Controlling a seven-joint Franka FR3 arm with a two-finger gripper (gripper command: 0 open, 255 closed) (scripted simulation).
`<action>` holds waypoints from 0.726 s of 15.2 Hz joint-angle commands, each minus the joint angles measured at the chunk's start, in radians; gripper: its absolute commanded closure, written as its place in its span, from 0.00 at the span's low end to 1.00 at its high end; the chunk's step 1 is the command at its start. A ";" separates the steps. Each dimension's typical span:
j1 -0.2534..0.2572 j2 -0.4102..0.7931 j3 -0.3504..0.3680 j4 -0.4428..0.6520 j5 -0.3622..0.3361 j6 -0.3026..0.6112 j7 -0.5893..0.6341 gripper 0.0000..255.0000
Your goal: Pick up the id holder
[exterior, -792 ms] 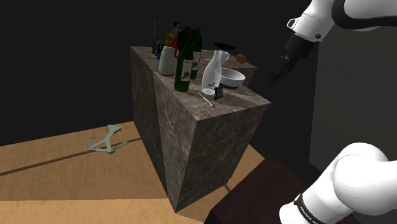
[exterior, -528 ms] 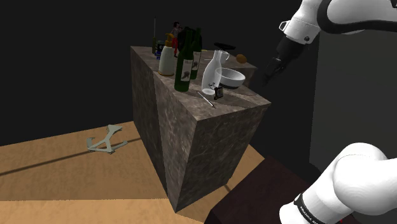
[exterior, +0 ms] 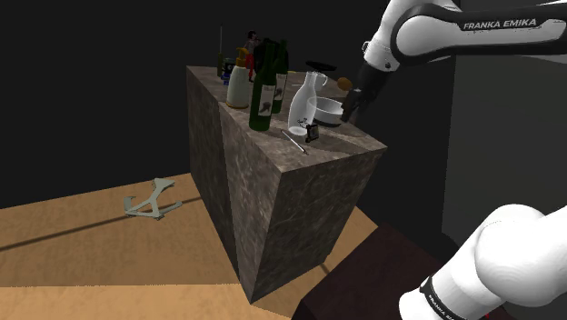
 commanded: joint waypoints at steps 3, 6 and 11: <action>-0.008 0.151 0.005 0.068 -0.028 0.090 0.024 0.00; -0.015 0.264 0.006 0.137 -0.050 0.138 0.041 0.00; -0.023 0.454 0.004 0.280 -0.088 0.192 0.069 0.00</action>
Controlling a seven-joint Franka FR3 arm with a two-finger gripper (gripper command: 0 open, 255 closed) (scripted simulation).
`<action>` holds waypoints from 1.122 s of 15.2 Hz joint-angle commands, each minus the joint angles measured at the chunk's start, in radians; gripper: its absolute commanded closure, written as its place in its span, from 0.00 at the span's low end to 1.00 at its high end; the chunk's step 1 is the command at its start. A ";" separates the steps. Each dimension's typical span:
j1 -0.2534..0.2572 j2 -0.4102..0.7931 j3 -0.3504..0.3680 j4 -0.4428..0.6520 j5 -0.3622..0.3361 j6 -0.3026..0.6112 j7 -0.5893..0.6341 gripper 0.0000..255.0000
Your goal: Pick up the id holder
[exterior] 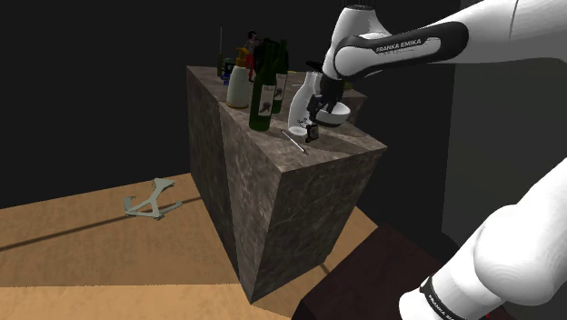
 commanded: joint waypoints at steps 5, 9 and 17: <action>-0.006 0.189 -0.007 0.151 -0.035 0.045 0.025 0.00; -0.006 0.205 -0.009 0.118 -0.042 0.093 0.037 0.00; -0.007 0.220 -0.010 0.101 -0.047 0.125 0.046 1.00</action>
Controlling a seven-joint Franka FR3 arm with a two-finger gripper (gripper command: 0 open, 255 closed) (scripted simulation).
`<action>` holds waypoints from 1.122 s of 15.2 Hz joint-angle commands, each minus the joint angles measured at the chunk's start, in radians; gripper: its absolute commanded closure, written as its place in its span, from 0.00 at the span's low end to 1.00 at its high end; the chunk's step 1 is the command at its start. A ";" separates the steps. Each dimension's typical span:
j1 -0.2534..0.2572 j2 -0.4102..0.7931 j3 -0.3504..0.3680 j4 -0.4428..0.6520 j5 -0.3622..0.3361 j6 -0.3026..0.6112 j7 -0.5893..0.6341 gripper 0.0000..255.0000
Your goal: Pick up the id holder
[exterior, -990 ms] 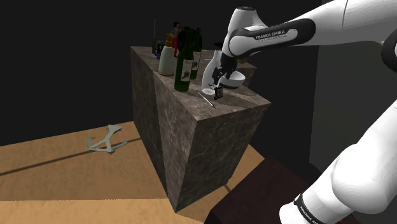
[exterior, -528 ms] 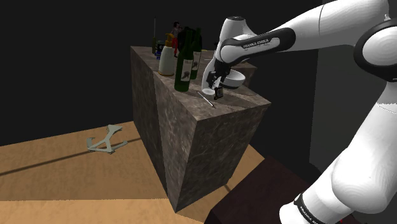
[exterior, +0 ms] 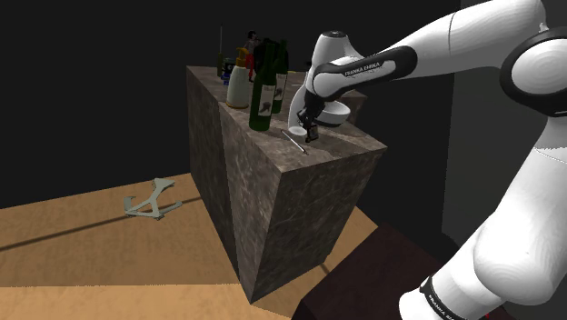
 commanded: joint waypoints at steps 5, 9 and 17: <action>-0.001 0.002 0.000 0.001 0.000 0.001 0.000 1.00; 0.000 -0.016 0.001 0.020 0.006 -0.037 -0.010 1.00; 0.001 -0.045 0.004 0.090 0.019 -0.134 -0.034 1.00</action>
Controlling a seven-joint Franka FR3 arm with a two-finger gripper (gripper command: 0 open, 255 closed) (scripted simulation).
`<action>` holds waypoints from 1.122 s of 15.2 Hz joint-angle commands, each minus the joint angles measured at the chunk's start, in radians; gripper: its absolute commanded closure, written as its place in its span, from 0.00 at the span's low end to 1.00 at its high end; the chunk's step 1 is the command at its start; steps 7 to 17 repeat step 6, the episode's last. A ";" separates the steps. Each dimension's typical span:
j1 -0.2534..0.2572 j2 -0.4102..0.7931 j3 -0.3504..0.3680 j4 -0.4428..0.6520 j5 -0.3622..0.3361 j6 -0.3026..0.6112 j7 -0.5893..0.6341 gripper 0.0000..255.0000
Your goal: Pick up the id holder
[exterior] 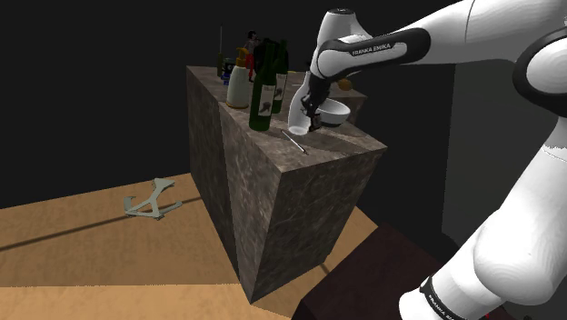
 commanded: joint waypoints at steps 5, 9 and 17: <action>0.001 -0.011 0.002 0.052 0.008 -0.062 -0.014 1.00; 0.001 -0.011 0.002 0.052 0.008 -0.063 -0.014 1.00; 0.001 -0.011 0.002 0.052 0.008 -0.063 -0.014 1.00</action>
